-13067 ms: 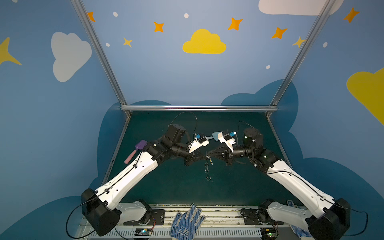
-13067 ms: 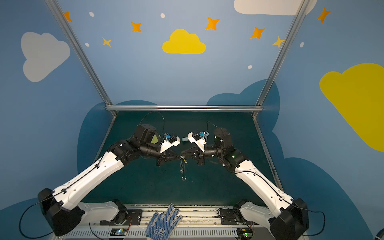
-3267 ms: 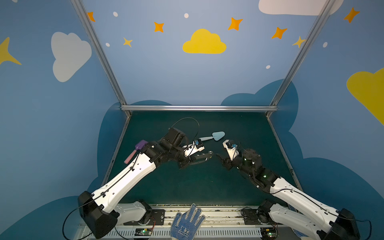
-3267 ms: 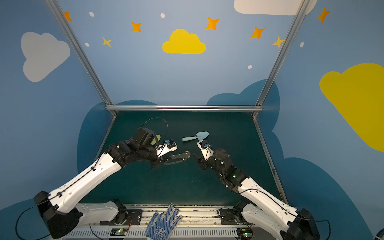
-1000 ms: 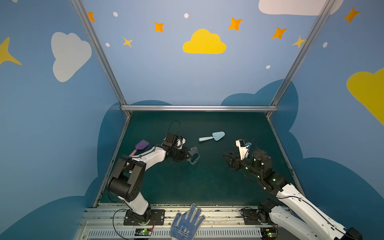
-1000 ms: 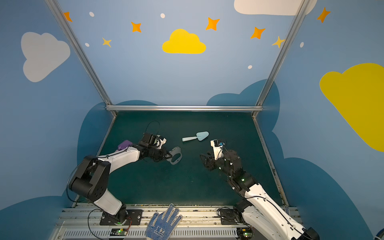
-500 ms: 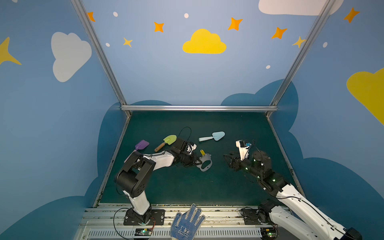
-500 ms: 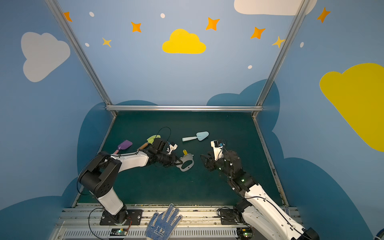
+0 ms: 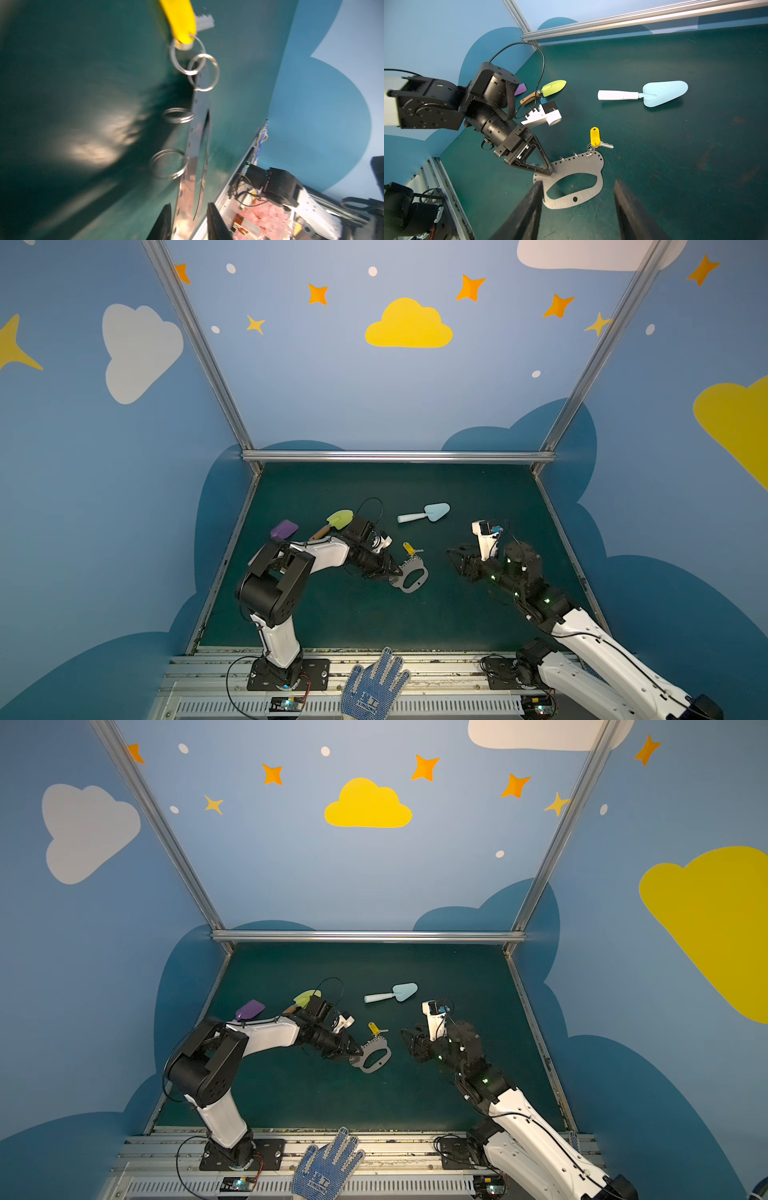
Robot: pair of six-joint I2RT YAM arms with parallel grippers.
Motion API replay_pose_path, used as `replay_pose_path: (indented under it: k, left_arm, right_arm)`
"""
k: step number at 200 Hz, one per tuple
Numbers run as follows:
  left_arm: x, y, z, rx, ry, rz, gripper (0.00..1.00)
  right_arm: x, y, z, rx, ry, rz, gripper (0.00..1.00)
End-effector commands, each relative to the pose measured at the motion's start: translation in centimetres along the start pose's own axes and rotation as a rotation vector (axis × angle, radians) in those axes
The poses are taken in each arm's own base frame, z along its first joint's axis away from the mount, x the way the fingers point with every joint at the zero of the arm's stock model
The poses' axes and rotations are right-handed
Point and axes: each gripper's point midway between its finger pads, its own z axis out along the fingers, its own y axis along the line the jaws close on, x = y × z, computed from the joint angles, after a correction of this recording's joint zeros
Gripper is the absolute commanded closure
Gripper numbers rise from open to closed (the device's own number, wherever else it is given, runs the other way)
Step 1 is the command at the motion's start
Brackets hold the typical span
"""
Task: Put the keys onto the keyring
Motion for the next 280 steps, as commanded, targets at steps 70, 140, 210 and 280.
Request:
replay_pose_path:
  k: [70,140,210,280]
  left_arm:
    - [-1.7,2.9,-10.6,-0.191,-0.237,-0.031,0.54]
    - [-6.5,3.6,-21.3,-0.542,-0.680,0.052,0.00]
    - [-9.6,8.0,-28.4,-0.954,-1.006,0.164,0.00]
    - [-12.6,13.2,-28.0,-0.968,-1.054,0.232,0.00]
  right_arm:
    - [0.3,-1.7,-0.2,0.099,0.029,-0.013,0.34]
    - [0.1,-10.3,-0.7,0.608,0.115,-0.084,0.21]
    - [0.4,-20.1,-1.5,1.007,0.068,-0.180,0.19]
    - [0.7,-25.1,-0.9,1.002,-0.050,-0.158,0.18]
